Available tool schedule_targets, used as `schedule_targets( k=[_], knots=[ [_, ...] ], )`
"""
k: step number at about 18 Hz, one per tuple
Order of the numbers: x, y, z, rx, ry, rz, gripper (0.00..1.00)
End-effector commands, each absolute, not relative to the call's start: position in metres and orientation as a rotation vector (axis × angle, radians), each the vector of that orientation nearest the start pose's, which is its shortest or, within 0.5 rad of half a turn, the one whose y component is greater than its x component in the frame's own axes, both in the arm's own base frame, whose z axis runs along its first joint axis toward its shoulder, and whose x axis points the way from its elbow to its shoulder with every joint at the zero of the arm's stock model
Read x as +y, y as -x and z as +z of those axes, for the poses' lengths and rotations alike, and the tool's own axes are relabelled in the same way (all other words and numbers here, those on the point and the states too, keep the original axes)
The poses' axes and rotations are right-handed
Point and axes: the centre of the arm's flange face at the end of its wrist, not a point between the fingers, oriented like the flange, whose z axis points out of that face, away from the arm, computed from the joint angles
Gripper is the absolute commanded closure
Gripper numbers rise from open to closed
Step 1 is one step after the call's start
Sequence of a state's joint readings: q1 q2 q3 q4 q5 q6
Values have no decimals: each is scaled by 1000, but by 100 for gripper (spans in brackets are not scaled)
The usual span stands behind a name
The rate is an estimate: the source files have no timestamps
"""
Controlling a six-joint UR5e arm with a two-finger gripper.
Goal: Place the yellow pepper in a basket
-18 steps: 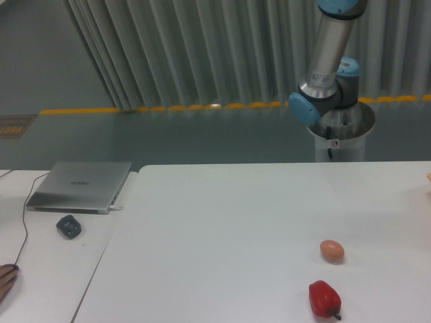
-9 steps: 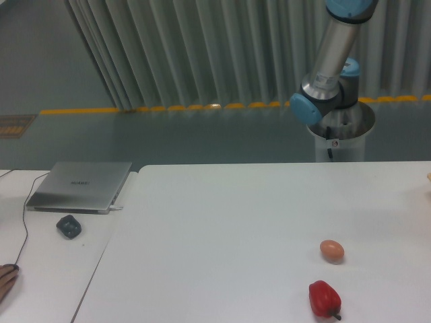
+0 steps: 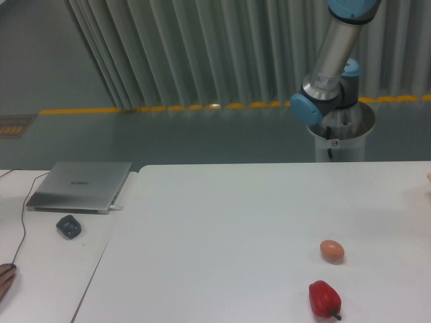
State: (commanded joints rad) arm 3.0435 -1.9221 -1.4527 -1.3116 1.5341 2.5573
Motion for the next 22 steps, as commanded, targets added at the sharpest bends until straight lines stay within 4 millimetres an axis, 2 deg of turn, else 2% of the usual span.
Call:
schedule_targets(
  k=[4, 7, 9, 14, 16, 20, 22],
  knots=[
    [219, 602, 384, 1501, 2679, 101, 0],
    [246, 589, 389, 1464, 2663, 108, 0],
    [264, 577, 399, 1389, 2707, 121, 0],
    [326, 540, 407, 1311, 2756, 116, 0],
    [341, 528, 403, 1287, 2764, 104, 0],
    [365, 504, 413, 1286, 2761, 120, 0],
    [379, 490, 411, 1211, 2792, 107, 0]
  ],
)
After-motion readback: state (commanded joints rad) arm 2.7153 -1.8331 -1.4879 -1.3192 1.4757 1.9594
